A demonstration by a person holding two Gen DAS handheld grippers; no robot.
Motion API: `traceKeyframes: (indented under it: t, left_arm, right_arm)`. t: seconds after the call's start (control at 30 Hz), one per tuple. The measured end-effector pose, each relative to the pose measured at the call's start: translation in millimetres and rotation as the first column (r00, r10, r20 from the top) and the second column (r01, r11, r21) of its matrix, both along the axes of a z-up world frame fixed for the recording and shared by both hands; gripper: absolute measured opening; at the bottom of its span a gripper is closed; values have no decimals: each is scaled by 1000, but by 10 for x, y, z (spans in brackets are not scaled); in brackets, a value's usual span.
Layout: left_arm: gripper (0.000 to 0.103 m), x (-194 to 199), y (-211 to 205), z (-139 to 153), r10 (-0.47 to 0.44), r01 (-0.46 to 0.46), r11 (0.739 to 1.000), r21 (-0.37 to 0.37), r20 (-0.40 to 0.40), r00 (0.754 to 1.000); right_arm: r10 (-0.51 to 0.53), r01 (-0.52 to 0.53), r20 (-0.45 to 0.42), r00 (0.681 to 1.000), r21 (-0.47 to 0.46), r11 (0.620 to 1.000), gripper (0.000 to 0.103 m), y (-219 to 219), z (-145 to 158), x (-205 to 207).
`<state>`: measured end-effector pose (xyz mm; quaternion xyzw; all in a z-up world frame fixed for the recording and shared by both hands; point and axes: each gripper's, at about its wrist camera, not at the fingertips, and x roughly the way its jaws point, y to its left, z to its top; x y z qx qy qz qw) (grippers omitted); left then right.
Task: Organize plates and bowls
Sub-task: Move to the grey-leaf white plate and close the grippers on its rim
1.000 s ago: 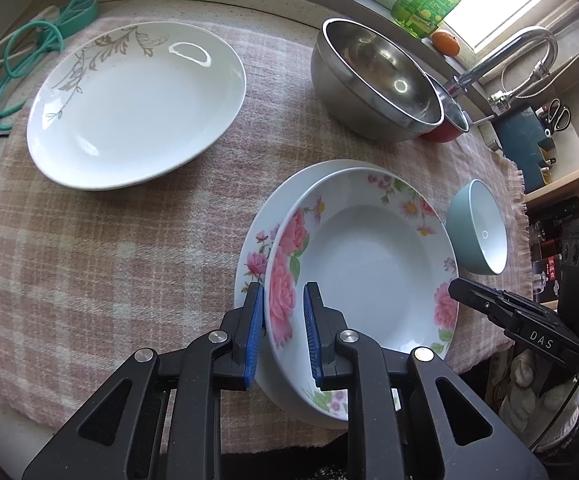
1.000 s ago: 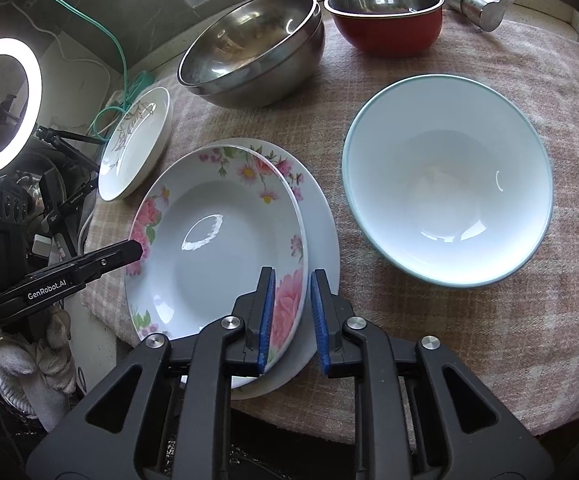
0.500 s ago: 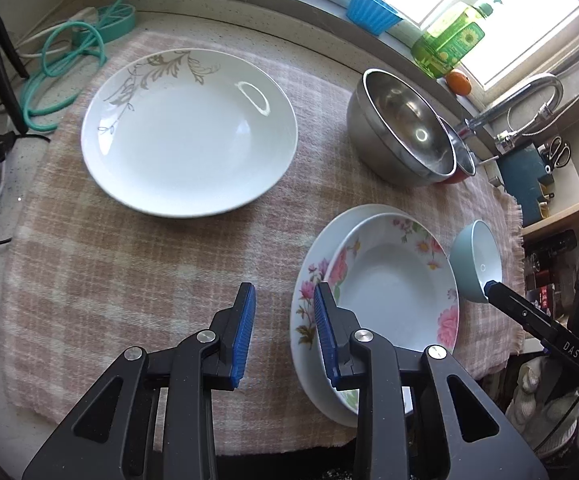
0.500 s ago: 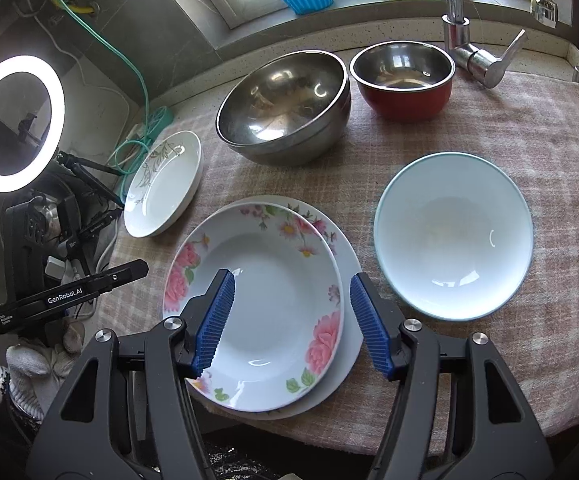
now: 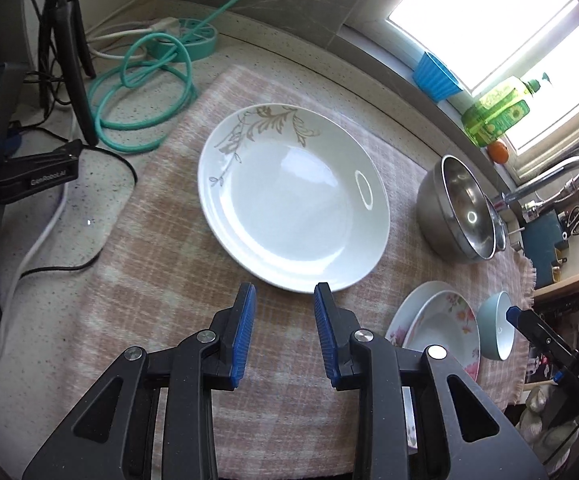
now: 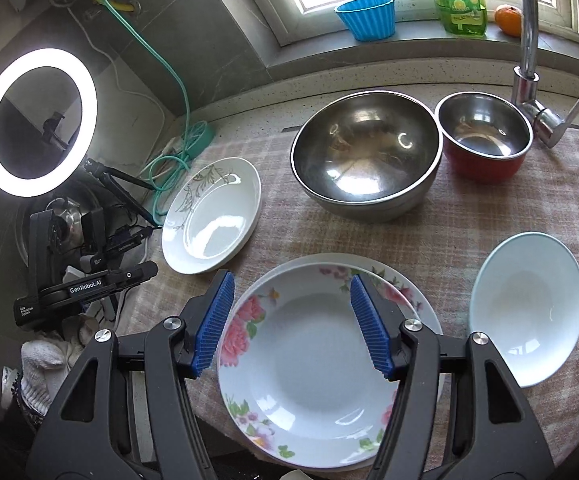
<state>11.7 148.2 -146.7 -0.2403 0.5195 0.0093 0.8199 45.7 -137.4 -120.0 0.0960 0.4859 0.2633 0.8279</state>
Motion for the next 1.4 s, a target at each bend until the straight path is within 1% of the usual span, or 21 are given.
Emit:
traceKeyframes:
  t: [0.1, 0.17, 0.23, 0.3, 0.37, 0.43, 0.6, 0.7, 0.8, 0.87, 0.97, 1.0, 1.1, 1.17, 1.23, 1.33, 1.4]
  left_arm:
    - [34, 50, 149, 10, 21, -22, 1000, 10, 9, 1000]
    - [34, 97, 238, 9, 28, -28, 999, 20, 13, 1000]
    - [34, 159, 313, 1, 31, -31, 999, 25, 17, 999]
    - [34, 228, 385, -17, 34, -35, 999, 31, 20, 999]
    - [34, 287, 451, -36, 39, -40, 999, 29, 23, 999]
    - [34, 356, 503, -59, 45, -45, 999, 29, 25, 999]
    - [34, 515, 597, -135, 37, -37, 999, 40, 21, 999]
    - [34, 589, 637, -202, 35, -35, 999, 30, 8, 999]
    - [34, 648, 680, -253, 36, -36, 999, 17, -1, 999]
    - [34, 680, 708, -277, 34, -34, 999, 10, -6, 999]
    - [34, 727, 733, -299, 27, -26, 1000, 6, -9, 1000]
    - [33, 749, 742, -309, 24, -24, 1000, 2, -12, 1000]
    - [27, 797, 749, -332, 15, -15, 1000, -7, -16, 1000]
    - [25, 823, 742, -349, 7, -7, 1000, -6, -17, 1000]
    - [21, 845, 739, -368, -2, 1, 1000, -9, -19, 1000]
    - [19, 866, 731, -395, -10, 9, 1000, -11, -22, 1000]
    - [15, 880, 728, -412, -12, 11, 1000, -16, -25, 1000]
  right_arm:
    - [8, -8, -13, 1000, -20, 1000, 63, 162, -33, 99]
    - [11, -12, -36, 999, -29, 1000, 63, 265, -80, 183]
    - [18, -19, -62, 998, -19, 1000, 63, 356, -143, 259]
    - [11, -12, -70, 997, -18, 1000, 63, 428, -205, 337]
    - [4, -5, -87, 996, -6, 1000, 60, 488, -268, 415]
    - [3, -2, -103, 995, 7, 1000, 54, 542, -319, 488]
    - [6, -6, -104, 995, -6, 1000, 48, 726, -389, 614]
    - [9, -10, -121, 993, -8, 1000, 40, 812, -453, 701]
    - [12, -13, -135, 991, -5, 1000, 38, 898, -512, 774]
    - [19, -19, -144, 989, 1, 1000, 36, 940, -554, 809]
    - [27, -28, -155, 987, -4, 1000, 27, 1002, -617, 866]
    - [29, -30, -161, 987, -4, 1000, 25, 1023, -638, 888]
    - [26, -30, -169, 985, -19, 999, 25, 1066, -685, 943]
    - [26, -33, -179, 984, -32, 999, 24, 1096, -716, 987]
    - [30, -39, -182, 983, -43, 998, 18, 1129, -734, 1024]
    - [35, -47, -181, 983, -60, 997, 17, 1177, -761, 1076]
    - [37, -50, -187, 982, -64, 997, 14, 1198, -786, 1097]
